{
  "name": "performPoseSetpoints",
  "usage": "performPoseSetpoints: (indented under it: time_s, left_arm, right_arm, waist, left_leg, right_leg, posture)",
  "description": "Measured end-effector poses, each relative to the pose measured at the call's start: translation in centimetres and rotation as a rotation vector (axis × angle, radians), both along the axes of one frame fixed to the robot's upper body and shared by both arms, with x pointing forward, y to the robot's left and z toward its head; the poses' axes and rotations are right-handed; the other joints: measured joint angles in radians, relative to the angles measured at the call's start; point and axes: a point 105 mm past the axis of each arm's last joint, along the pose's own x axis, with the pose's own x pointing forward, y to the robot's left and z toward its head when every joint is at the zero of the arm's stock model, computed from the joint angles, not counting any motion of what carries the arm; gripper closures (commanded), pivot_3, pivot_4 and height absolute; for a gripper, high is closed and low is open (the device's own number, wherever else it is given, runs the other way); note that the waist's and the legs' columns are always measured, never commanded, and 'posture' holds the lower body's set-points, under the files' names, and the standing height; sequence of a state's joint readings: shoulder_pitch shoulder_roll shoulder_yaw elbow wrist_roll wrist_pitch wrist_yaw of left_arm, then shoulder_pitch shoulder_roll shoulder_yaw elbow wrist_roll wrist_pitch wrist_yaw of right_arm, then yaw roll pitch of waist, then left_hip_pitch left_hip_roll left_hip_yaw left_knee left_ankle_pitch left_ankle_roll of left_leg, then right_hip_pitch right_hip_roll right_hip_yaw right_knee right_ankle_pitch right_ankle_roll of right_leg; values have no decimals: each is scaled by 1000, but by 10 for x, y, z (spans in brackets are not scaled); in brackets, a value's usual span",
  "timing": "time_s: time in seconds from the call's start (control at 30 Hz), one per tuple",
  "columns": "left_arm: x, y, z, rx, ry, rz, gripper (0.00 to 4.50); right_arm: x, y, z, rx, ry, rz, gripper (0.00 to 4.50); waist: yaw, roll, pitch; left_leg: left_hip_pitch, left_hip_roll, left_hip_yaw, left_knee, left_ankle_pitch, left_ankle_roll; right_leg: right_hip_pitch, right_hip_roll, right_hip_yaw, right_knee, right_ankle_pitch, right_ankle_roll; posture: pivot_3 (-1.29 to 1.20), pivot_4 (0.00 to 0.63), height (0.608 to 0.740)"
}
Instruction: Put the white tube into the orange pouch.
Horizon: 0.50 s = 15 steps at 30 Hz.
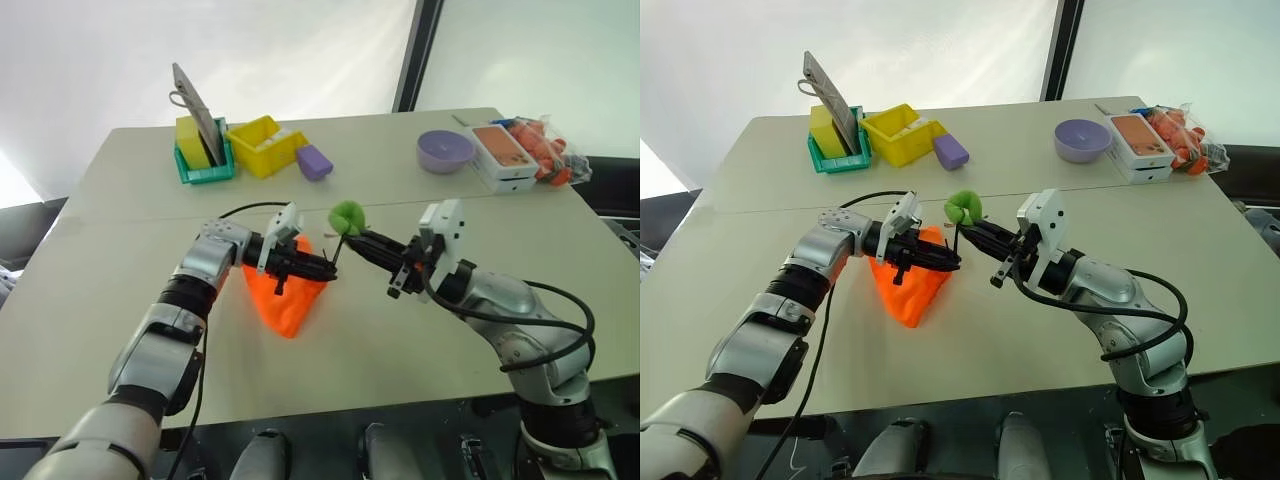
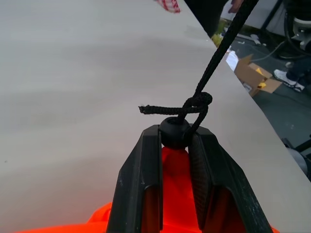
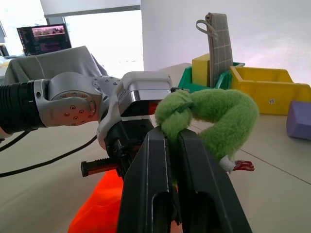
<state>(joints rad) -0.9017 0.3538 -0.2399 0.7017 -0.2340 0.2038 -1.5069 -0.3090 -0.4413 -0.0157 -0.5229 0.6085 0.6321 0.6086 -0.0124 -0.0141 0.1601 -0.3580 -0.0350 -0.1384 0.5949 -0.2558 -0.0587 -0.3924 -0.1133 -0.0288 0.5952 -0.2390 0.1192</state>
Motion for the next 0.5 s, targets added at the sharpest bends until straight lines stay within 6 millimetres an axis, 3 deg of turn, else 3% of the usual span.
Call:
performPoseSetpoints:
  time_s: [0.17, 0.3, 0.37, 0.5]
  left_arm:
    - [-3, 6, -2, 23, -34, -2, 4261]
    - [-8, 22, -11, 77, -64, 10, 4261]
    - [-14, 26, -17, 113, -87, 1, 4261]
    - [-20, 31, -21, 162, -140, -10, 4261]
  right_arm:
    - [9, -8, -1, -22, -26, -72, 4500]
    - [40, -36, -19, -116, -20, -295, 4500]
    - [60, -61, -34, -186, 5, -453, 4500]
    - [74, -76, -44, -209, 22, -571, 4500]
  waist:
    - [-3, 0, 0]
    - [-2, 0, 0]
    - [0, 0, 0]
    - [0, 1, 0]
  left_leg:
    - [1, 0, 0, 0, 0, 0]
    - [1, 0, 0, 0, 0, 0]
    - [1, 0, 0, 0, 0, 0]
    - [0, 0, 0, 0, 0, 0]
  right_leg:
    - [0, 0, 0, 0, 0, 0]
    - [0, 0, 0, 1, 0, 0]
    - [0, 0, 0, 1, 0, -1]
    - [0, 0, 1, 1, 2, -4]
  posture:
    - [0, 150, 740]
    - [0, 150, 740]
    - [0, 150, 740]
    - [0, 150, 740]
